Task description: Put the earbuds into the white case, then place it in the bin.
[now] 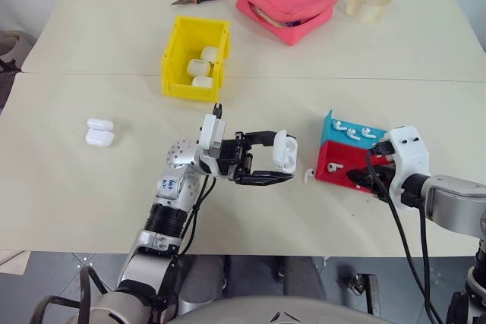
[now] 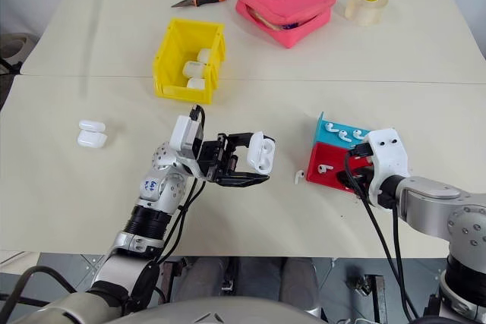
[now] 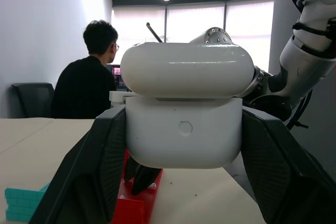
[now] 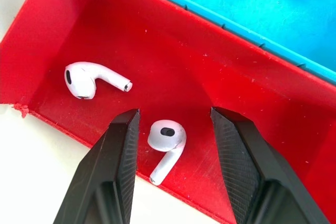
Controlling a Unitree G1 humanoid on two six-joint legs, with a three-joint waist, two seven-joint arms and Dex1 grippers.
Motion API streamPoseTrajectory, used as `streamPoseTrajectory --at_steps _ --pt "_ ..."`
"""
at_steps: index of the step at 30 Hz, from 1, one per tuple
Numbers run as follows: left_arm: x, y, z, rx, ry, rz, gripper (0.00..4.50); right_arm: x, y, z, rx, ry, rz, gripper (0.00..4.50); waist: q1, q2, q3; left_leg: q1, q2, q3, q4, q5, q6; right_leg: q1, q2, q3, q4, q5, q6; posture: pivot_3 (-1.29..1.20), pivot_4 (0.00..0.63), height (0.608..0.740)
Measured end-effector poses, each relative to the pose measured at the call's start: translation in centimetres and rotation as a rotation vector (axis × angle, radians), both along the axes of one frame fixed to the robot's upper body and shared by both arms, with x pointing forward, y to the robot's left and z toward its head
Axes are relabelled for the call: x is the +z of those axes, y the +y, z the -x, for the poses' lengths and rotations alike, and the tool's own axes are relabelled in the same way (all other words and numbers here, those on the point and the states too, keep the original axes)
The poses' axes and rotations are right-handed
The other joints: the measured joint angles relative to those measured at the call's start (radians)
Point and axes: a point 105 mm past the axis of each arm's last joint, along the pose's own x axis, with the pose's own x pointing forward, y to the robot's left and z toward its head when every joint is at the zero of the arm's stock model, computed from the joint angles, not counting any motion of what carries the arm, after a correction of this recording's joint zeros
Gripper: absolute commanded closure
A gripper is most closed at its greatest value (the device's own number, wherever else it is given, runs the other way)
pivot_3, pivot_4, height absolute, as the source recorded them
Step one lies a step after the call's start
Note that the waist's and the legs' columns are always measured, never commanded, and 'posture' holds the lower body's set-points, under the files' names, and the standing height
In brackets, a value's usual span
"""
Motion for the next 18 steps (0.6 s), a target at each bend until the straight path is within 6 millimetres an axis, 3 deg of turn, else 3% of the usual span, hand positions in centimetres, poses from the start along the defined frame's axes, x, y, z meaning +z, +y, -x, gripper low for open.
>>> streamPoseTrajectory --at_steps 5,12,18 --pt "0.02 -0.05 -0.01 0.001 0.001 0.002 1.69 -0.27 0.02 0.42 -0.009 0.012 -0.004 2.3 0.001 0.0 0.0 0.0 0.0 0.0 0.0 0.0 0.0 0.0 0.0 0.0 0.0 0.0 0.0 0.0 0.15 0.74" --pt "0.03 -0.08 0.04 -0.004 0.0 0.003 1.69 -0.57 -0.09 0.7 -0.03 0.024 0.003 3.98 -0.001 -0.001 -0.001 0.0 0.0 0.0 0.0 0.0 0.0 0.0 0.0 0.0 0.0 0.0 0.0 0.0 0.15 0.74" --pt "0.06 -0.06 0.08 -0.01 -0.004 0.001 1.69 -0.6 0.01 0.62 -0.04 0.022 -0.002 3.98 -0.001 -0.001 -0.001 0.0 0.0 0.0 0.0 0.0 0.0 0.0 0.0 0.0 0.0 0.0 0.0 0.0 0.15 0.74"
